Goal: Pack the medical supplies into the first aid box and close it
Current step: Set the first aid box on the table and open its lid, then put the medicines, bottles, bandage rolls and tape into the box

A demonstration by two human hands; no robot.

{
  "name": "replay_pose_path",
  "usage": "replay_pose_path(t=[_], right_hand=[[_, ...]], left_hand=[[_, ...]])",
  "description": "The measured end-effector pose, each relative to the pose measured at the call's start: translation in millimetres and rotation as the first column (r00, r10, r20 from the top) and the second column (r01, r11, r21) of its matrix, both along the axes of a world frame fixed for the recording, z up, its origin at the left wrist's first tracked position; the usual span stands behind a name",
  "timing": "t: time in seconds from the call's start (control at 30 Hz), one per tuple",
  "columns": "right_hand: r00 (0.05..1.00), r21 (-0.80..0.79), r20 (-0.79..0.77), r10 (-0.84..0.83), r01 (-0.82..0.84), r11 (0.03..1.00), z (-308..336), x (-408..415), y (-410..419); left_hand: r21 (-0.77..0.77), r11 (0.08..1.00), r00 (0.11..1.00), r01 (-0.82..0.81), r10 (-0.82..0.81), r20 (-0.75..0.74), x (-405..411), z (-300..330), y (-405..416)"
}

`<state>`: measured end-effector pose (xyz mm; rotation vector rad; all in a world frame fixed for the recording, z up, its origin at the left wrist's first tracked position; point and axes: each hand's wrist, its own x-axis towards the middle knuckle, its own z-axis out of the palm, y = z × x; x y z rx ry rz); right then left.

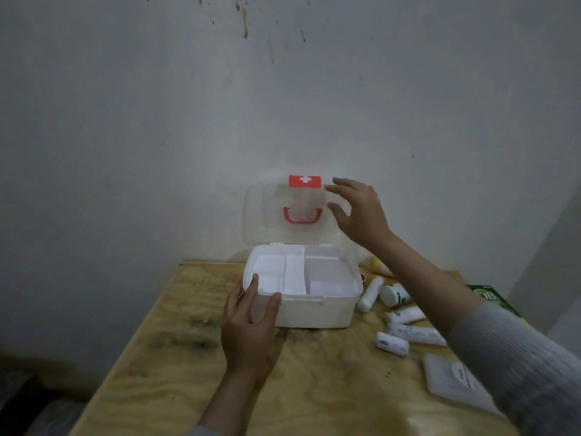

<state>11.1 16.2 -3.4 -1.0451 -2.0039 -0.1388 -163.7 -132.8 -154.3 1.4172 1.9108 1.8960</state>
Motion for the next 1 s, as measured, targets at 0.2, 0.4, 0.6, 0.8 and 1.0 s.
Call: replay_pose_path(t=[0.2,0.4,0.6,0.8,1.0], right_hand=[[0.980,-0.115,-0.125,-0.153,0.138,0.984,-33.0,83.7,-70.3],[0.799,-0.344,-0.202,-0.566,0.483,0.805,-88.4,178.6,-120.4],[0.665,-0.437,-0.025,-0.747,0.665,0.606,-125.0,223.0,-132.5],[0.648,-0.473,-0.137,-0.749,0.622,0.624,-134.0,224.5,-131.4],[0.643,-0.406,-0.263,-0.719,0.603,0.687,-123.5,220.4,-129.0]], left_hand=[[0.006,1.000,1.000,0.021,-0.020,-0.014,-1.4,-1.3,0.1],[-0.007,1.000,1.000,0.020,-0.020,-0.008,0.1,1.6,-1.6],[0.003,0.999,0.999,0.033,-0.033,-0.044,3.5,5.8,-4.4],[0.023,0.999,0.999,0.043,-0.042,-0.035,1.8,6.4,-2.5],[-0.019,0.999,0.994,0.026,-0.028,-0.107,-3.1,10.7,-3.0]])
